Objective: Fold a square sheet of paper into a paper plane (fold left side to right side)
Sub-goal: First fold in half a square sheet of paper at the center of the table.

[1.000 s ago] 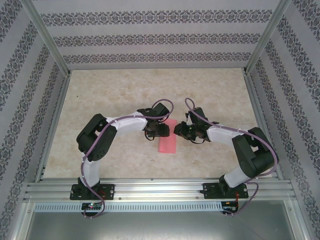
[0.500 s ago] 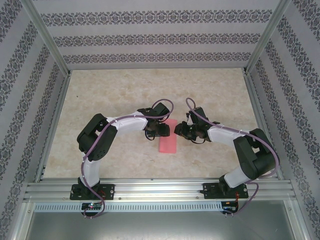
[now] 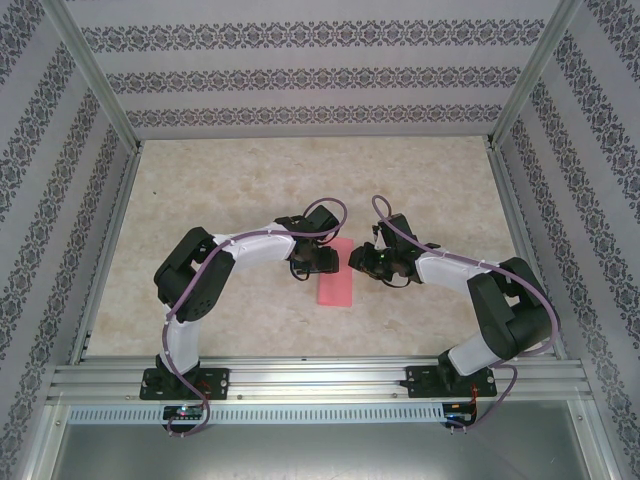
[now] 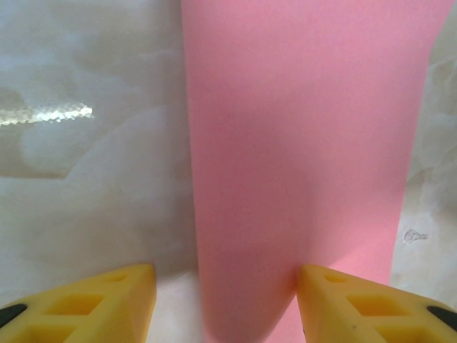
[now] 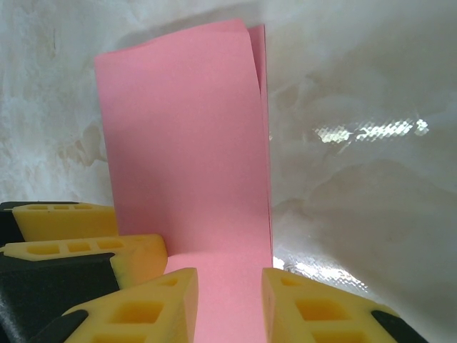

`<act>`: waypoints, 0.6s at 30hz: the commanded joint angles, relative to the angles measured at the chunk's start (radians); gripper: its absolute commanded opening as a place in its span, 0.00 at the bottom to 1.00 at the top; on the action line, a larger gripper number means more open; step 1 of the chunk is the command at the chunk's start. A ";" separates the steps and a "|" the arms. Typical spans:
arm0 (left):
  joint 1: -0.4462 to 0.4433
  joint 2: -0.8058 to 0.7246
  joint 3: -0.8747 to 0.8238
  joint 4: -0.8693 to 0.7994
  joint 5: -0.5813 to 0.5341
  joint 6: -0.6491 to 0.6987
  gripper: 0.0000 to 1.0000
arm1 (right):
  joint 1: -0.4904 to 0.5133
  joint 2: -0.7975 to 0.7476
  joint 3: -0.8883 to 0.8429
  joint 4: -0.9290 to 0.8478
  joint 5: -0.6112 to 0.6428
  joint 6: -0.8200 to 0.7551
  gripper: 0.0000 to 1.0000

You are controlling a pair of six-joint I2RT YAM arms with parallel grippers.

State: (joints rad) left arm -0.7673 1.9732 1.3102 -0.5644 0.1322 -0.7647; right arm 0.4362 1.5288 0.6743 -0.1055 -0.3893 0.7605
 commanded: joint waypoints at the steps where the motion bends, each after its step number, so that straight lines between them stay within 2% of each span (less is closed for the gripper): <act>1: -0.033 0.059 -0.003 0.028 0.048 0.008 0.56 | -0.007 -0.015 0.007 -0.004 0.017 -0.001 0.30; 18: -0.033 0.049 -0.019 0.031 0.052 0.029 0.53 | -0.020 -0.026 0.007 -0.016 0.019 -0.006 0.31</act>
State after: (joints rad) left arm -0.7673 1.9732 1.3102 -0.5690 0.1284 -0.7536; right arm 0.4294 1.5288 0.6743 -0.1154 -0.3893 0.7605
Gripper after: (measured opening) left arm 0.528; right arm 0.308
